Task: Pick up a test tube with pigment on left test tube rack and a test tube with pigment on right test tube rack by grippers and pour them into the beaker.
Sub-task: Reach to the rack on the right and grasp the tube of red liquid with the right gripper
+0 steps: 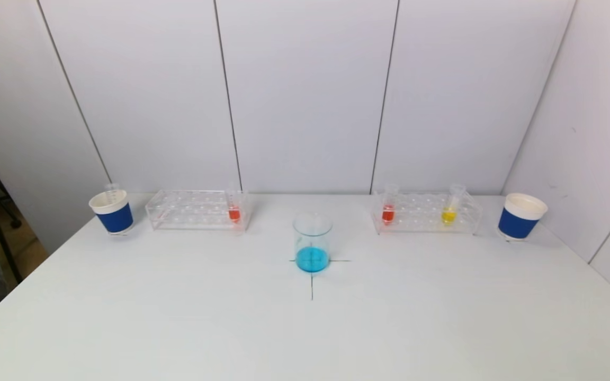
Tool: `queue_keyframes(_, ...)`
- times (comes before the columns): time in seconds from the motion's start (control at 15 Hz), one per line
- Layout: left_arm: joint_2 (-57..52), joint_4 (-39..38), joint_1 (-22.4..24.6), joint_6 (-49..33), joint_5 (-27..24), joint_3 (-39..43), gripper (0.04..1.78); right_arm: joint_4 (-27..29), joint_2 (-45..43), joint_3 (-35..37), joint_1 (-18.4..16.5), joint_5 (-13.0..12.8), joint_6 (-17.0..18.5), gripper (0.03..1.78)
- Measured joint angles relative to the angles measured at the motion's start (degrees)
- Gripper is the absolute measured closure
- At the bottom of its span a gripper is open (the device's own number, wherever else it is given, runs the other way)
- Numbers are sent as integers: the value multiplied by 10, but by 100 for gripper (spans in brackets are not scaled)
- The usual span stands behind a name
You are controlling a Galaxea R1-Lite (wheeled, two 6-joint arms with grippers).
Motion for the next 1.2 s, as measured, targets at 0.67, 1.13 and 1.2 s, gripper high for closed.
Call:
queue_keyframes(0.67,-5,-148,0,-14,33,56,6,0,0,0,0,0,0,5)
queue_keyframes(1.13,-5,-154,0,-22,29,64,6,0,0,0,0,0,0,5)
queue_keyframes(1.2,-5,-154,0,-23,29,64,6,0,0,0,0,0,0,5)
